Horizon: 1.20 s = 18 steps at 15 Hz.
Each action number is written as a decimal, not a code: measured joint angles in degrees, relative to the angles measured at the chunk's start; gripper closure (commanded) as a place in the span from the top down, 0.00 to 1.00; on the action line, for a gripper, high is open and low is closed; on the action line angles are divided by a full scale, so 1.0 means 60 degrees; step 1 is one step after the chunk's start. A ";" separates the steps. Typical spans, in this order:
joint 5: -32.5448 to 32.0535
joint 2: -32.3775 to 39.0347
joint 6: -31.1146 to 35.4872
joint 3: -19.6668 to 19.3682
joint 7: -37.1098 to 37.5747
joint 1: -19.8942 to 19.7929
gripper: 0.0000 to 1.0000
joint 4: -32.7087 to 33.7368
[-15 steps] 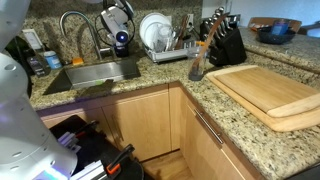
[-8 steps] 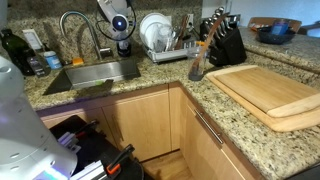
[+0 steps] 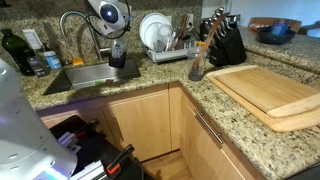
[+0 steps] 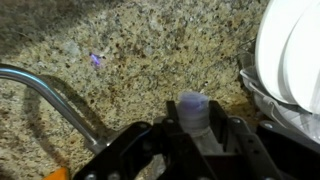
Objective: Move the dish soap to the right side of the counter
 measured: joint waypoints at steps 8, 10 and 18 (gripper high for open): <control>0.0067 -0.3351 -0.3220 -0.1386 -0.1144 -0.0535 0.10 -0.4218; -0.0046 -0.4246 -0.3740 -0.1941 -0.1994 -0.0768 0.10 -0.5252; -0.0334 -0.6018 -0.4349 -0.2849 -0.2677 -0.1184 0.10 -0.6768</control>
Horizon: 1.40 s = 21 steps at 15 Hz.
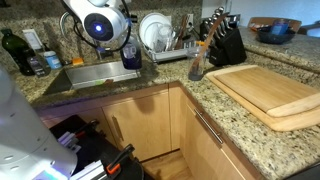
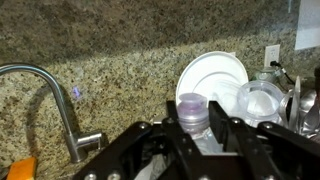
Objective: Move the dish soap to the right side of the counter
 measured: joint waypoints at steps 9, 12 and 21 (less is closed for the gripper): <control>0.2183 0.3631 -0.0110 -0.0089 -0.1763 -0.0257 0.10 0.2504; 0.2779 0.5103 -0.0018 -0.0084 -0.1908 -0.0280 0.10 0.4238; 0.2694 0.6508 0.3115 -0.0339 -0.2505 -0.0655 0.10 0.7423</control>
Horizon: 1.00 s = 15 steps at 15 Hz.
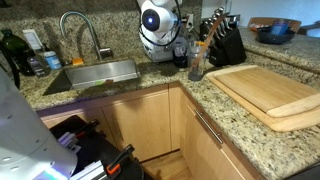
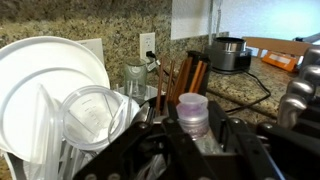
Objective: Move the dish soap to the right side of the counter
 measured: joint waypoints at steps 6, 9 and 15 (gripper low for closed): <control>0.0003 -0.0024 0.0019 -0.0042 -0.0047 -0.0286 0.10 -0.0142; 0.0004 -0.0471 0.0014 -0.0050 0.0014 -0.0444 0.10 -0.0717; 0.0005 -0.1478 -0.0427 -0.0092 0.0228 -0.0547 0.35 -0.2153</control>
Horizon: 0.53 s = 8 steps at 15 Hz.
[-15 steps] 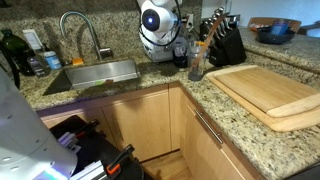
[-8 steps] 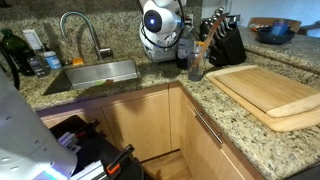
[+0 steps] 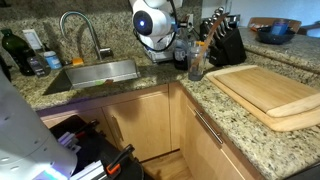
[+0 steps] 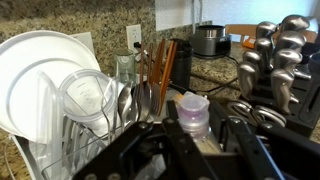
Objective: Move the dish soap to the right side of the counter
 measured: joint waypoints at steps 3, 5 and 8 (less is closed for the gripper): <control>0.0000 -0.0078 -0.0137 -0.0020 0.0005 -0.0020 0.30 -0.0152; -0.0002 -0.0063 -0.0141 -0.0011 0.0019 -0.0006 0.14 -0.0144; -0.0004 0.0133 -0.0532 0.0093 0.0133 0.0075 0.22 0.0031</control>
